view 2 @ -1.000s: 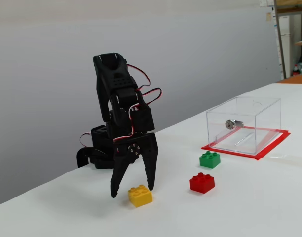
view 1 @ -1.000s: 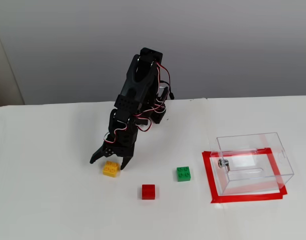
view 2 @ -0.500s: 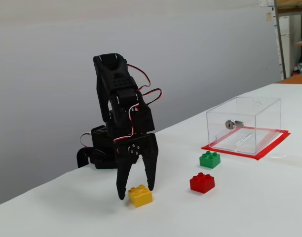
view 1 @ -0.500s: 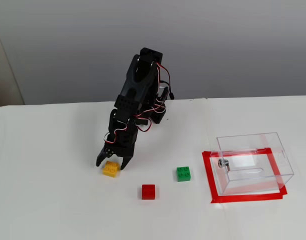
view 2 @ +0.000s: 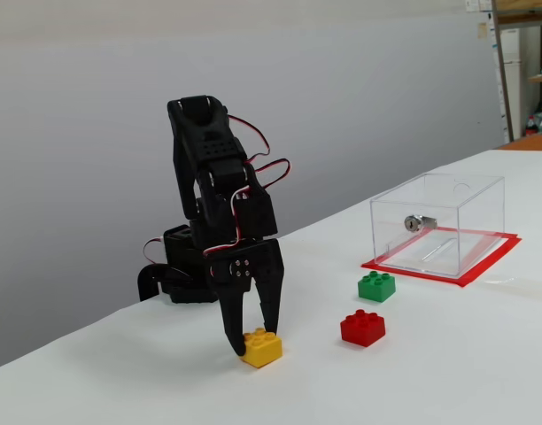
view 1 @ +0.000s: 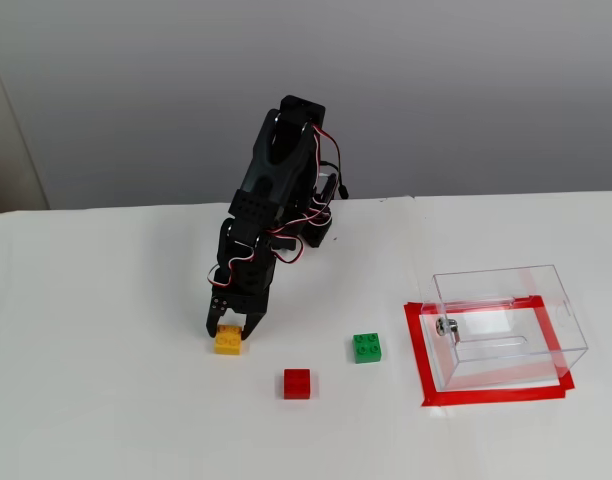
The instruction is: Pick the yellow lego brick and place it into the transparent box
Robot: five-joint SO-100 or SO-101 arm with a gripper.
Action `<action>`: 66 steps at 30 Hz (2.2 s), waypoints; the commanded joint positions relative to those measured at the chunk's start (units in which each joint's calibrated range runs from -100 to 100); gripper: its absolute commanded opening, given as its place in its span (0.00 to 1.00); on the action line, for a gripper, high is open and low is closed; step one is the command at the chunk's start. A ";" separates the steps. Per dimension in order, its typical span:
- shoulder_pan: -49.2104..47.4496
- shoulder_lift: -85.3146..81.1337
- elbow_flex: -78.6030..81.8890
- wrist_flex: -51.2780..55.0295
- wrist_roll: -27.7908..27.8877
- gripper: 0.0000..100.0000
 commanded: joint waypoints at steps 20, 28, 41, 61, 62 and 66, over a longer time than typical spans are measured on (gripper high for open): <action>-0.18 -0.57 -0.19 -0.23 -0.04 0.18; -1.07 -0.99 -0.10 -0.15 -0.04 0.18; -15.49 -20.34 -1.10 2.03 -0.04 0.18; -62.22 -33.75 -11.59 2.12 0.01 0.18; -64.51 -33.66 -12.49 2.03 0.01 0.18; -71.75 -31.28 -15.11 2.03 0.01 0.18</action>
